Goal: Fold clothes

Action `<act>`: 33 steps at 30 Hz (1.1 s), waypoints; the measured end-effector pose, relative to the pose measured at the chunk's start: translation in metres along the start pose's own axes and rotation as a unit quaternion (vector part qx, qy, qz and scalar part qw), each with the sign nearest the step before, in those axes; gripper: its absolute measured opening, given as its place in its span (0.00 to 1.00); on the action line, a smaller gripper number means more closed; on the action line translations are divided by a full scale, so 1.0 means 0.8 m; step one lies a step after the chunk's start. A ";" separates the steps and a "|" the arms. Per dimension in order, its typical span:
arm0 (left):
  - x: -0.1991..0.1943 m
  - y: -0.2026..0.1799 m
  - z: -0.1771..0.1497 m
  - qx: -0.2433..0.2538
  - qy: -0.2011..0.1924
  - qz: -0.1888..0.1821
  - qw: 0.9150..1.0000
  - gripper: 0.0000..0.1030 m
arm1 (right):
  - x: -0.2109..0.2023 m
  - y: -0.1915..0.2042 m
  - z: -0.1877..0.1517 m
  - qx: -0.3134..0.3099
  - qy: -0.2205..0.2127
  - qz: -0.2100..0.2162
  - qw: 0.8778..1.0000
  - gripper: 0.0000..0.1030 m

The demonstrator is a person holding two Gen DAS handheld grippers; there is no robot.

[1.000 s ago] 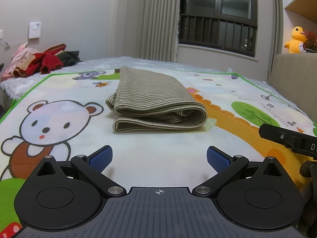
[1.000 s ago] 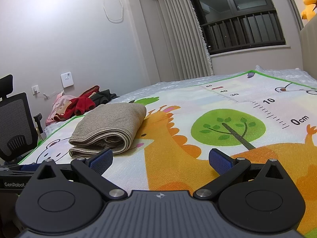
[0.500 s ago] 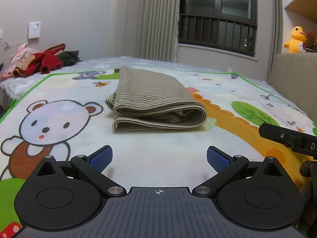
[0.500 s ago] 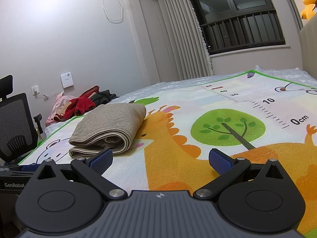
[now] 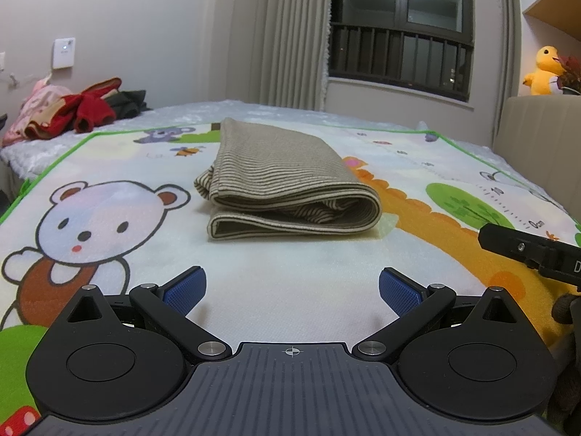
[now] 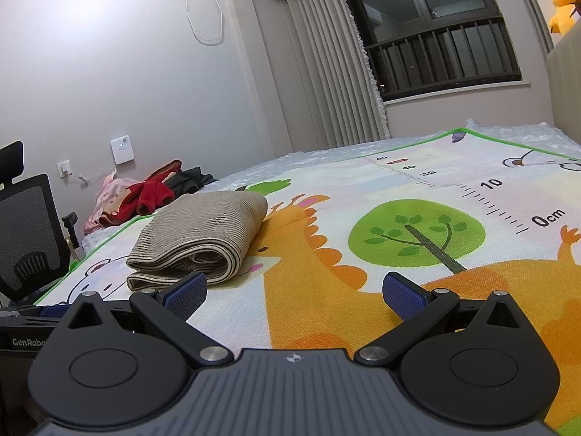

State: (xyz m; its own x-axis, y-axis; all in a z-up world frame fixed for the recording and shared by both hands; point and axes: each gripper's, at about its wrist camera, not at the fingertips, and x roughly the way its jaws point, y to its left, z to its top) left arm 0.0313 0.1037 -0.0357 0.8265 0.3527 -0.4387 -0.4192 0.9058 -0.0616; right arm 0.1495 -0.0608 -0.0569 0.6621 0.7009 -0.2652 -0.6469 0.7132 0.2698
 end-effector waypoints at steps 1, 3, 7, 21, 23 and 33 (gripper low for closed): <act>0.000 -0.001 0.000 0.001 0.000 0.001 1.000 1.00 | 0.000 0.000 0.000 0.001 0.000 0.001 1.000 1.00; -0.001 -0.001 -0.001 0.003 -0.002 0.001 1.000 1.00 | 0.000 -0.001 0.000 0.002 0.001 0.001 1.000 1.00; 0.000 -0.001 -0.001 0.003 0.000 0.000 1.000 1.00 | 0.001 0.000 0.001 0.002 0.002 0.000 1.000 1.00; 0.001 0.000 -0.001 -0.002 0.000 -0.004 1.000 1.00 | 0.002 0.000 0.001 0.003 0.004 -0.003 1.000 1.00; 0.001 0.000 -0.001 -0.001 0.001 -0.003 1.000 1.00 | 0.002 -0.001 0.001 0.003 0.005 -0.003 1.000 1.00; 0.001 -0.001 -0.001 0.000 0.001 -0.002 1.000 1.00 | 0.003 -0.002 0.001 0.005 0.007 -0.003 1.000 1.00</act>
State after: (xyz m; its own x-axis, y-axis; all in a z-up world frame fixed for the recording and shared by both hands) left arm 0.0316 0.1033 -0.0367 0.8274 0.3480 -0.4407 -0.4155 0.9073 -0.0636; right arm 0.1521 -0.0602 -0.0572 0.6612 0.6962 -0.2794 -0.6389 0.7178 0.2767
